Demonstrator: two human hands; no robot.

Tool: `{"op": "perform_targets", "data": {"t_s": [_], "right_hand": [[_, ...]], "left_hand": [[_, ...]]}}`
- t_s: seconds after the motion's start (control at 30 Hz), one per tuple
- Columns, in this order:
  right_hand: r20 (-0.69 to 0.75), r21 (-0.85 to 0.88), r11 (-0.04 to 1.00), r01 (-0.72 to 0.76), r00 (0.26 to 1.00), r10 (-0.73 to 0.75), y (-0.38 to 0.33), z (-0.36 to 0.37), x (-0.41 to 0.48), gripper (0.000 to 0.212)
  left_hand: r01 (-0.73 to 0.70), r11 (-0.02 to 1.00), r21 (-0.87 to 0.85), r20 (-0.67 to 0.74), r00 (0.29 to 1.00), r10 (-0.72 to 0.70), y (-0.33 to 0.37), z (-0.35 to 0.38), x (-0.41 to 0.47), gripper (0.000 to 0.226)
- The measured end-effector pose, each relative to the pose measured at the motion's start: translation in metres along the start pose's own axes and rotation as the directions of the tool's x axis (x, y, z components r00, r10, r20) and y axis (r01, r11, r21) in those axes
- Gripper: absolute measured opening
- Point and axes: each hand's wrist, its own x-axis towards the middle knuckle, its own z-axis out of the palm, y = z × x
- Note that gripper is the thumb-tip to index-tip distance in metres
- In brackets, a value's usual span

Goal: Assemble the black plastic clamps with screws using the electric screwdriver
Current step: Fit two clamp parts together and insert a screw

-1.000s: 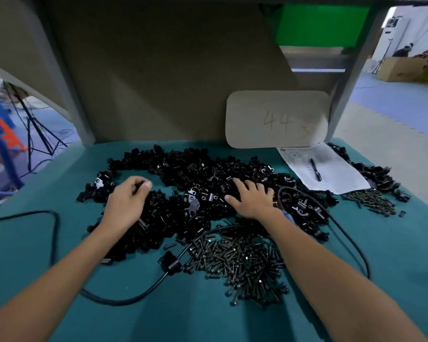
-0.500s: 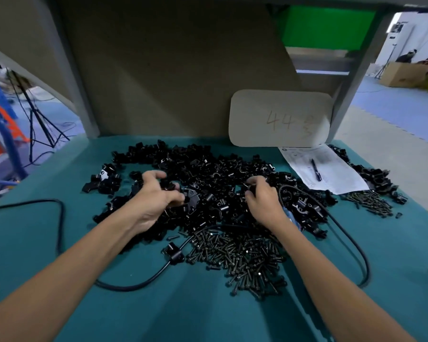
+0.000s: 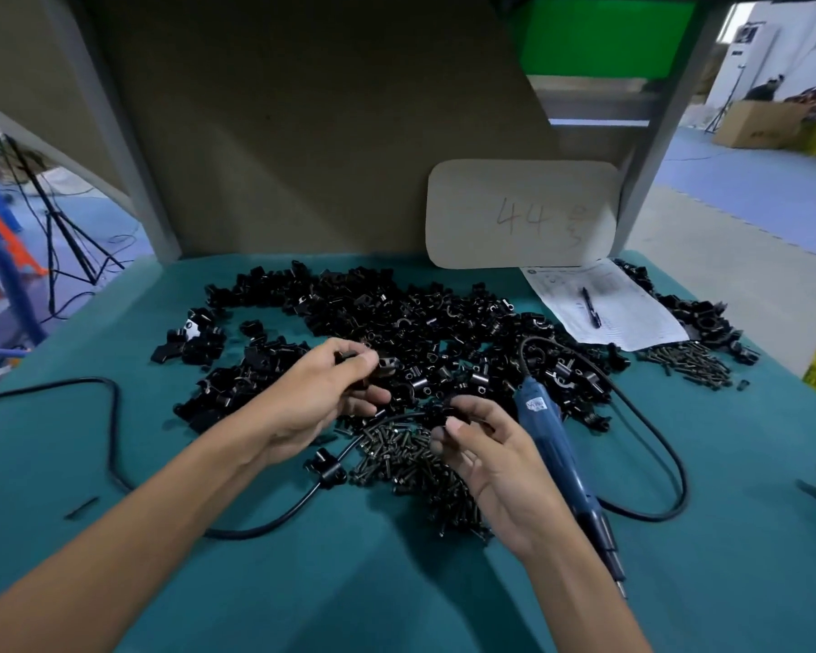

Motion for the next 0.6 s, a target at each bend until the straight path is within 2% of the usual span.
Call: {"op": "perform_targets", "data": {"t_s": [0.1,0.17,0.27,0.43,0.6], "right_hand": [[-0.032,0.096,0.995,-0.031,0.999,0.034,0.002,0.001,-0.009,0.030],[-0.068,0.025,1.000,-0.015,0.998,0.017,0.004,0.001,-0.014,0.025],[-0.083,-0.035,0.999,0.004,0.997,-0.007,0.005,0.001,-0.018,0.017],[-0.092,-0.032,0.999,0.016,0.996,-0.018,0.007,0.001,-0.020,0.018],[-0.076,0.059,0.998,-0.010,0.997,0.014,0.009,0.000,-0.024,0.031]], "left_hand": [[0.025,0.997,-0.069,0.039,0.999,-0.022,0.001,0.002,-0.006,0.021],[0.033,0.991,-0.133,0.048,0.998,-0.027,0.002,0.003,-0.011,0.023],[0.035,0.978,-0.204,0.048,0.999,-0.025,0.002,0.003,-0.016,0.038],[0.028,0.985,-0.169,0.051,0.999,-0.020,0.001,0.004,-0.023,0.032],[0.005,0.997,-0.077,0.140,0.990,0.006,-0.003,-0.001,-0.028,0.048]]}}
